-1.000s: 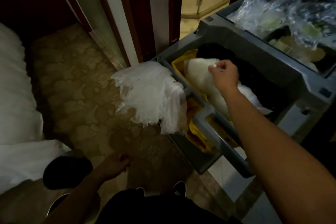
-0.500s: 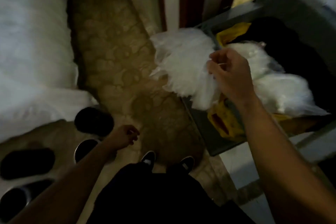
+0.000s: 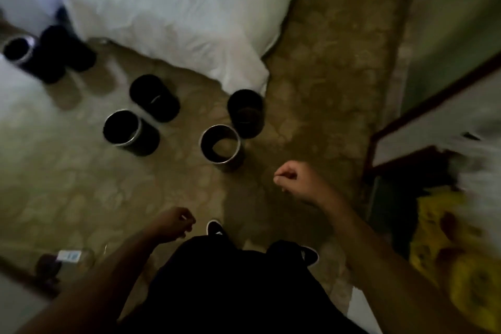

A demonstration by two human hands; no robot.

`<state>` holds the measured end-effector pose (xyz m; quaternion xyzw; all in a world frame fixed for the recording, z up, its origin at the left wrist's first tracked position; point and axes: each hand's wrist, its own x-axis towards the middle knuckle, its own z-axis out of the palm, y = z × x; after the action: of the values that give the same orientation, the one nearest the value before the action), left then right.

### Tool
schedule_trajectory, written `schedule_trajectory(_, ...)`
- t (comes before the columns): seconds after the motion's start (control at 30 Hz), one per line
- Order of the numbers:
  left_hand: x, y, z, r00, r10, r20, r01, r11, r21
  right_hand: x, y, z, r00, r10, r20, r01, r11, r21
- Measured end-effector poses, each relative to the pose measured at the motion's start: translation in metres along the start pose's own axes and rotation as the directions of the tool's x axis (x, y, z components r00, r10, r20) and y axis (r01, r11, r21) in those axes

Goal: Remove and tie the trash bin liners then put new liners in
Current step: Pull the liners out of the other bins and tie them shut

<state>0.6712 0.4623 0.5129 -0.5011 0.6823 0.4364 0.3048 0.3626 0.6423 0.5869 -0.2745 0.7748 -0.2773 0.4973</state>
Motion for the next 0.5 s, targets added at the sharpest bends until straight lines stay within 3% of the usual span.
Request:
schedule_trajectory(0.23,-0.014,-0.173,-0.056,0.988,-0.156,-0.008,0.149,0.960,-0.238,0.097,-0.148,0.125,0.991,-0.074,0.112,0.082,0.994,-0.071)
schedule_trajectory(0.33,-0.016,-0.203,-0.091,0.987,-0.155,-0.044,0.138,0.953,-0.270,0.135,-0.177,0.168,0.986,-0.062,0.152,0.084,0.986,-0.142)
schedule_trajectory(0.5,-0.002,-0.229,-0.159,0.983,-0.158,-0.094,0.106,0.907,-0.407,0.181,-0.198,0.217,0.975,0.082,0.207,-0.033,0.972,-0.232)
